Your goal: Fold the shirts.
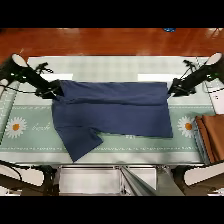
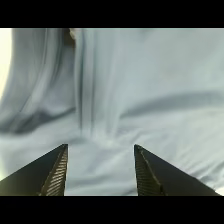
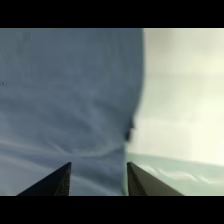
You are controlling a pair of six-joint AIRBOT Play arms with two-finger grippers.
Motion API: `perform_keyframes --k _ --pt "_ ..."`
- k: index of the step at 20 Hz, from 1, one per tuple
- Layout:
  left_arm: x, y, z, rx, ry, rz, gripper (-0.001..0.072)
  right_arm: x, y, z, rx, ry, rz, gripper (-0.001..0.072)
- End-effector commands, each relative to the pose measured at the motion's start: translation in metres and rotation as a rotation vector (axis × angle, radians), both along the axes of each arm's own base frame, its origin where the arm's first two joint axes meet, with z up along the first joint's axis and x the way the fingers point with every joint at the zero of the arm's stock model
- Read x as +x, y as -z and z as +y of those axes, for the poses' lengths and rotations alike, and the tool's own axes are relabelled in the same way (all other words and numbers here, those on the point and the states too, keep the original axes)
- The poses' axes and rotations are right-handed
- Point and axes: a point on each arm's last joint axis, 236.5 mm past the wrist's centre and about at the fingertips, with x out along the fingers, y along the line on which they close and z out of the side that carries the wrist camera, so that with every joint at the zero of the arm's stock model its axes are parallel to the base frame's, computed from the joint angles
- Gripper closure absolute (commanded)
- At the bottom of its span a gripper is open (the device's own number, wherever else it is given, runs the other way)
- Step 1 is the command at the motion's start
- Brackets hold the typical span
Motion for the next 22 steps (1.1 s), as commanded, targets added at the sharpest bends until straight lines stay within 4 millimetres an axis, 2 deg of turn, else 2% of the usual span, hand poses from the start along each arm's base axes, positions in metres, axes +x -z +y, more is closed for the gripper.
perform_keyframes --k 1,3,5,7,8,9,12,14,18,22 --pt "-0.013 -0.041 0.026 0.009 -0.057 -0.054 0.0199 -0.014 -0.047 -0.047 -0.120 0.088 -0.079 0.0304" --pt "-0.039 -0.051 0.045 0.014 -0.119 -0.072 0.0199 -0.027 -0.066 -0.067 -0.136 0.203 -0.177 0.0304" --pt "-0.085 -0.038 0.056 0.005 -0.186 -0.054 0.0199 -0.052 -0.060 -0.063 -0.115 0.280 -0.246 0.0304" --pt "-0.140 -0.015 0.049 -0.054 -0.257 -0.011 0.0199 -0.092 -0.034 -0.032 -0.050 0.299 -0.267 0.0304" --pt "-0.160 -0.008 0.041 -0.101 -0.299 -0.007 0.0200 -0.112 -0.021 -0.014 -0.008 0.315 -0.262 0.0305" --pt "-0.172 -0.003 0.036 -0.133 -0.356 -0.016 0.0200 -0.129 -0.010 0.004 0.036 0.333 -0.263 0.0304" --pt "-0.195 0.011 0.022 -0.179 -0.461 -0.025 0.0200 -0.155 0.003 0.037 0.131 0.382 -0.288 0.0305" --pt "-0.205 0.028 0.011 -0.186 -0.470 0.004 0.0199 -0.165 0.006 0.048 0.158 0.372 -0.283 0.0305" --pt "-0.193 0.043 -0.008 -0.234 -0.524 -0.017 0.0200 -0.170 0.001 0.061 0.212 0.353 -0.260 0.0305" --pt "-0.196 0.056 -0.023 -0.225 -0.462 0.023 0.0200 -0.163 -0.008 0.069 0.269 0.380 -0.276 0.0305"
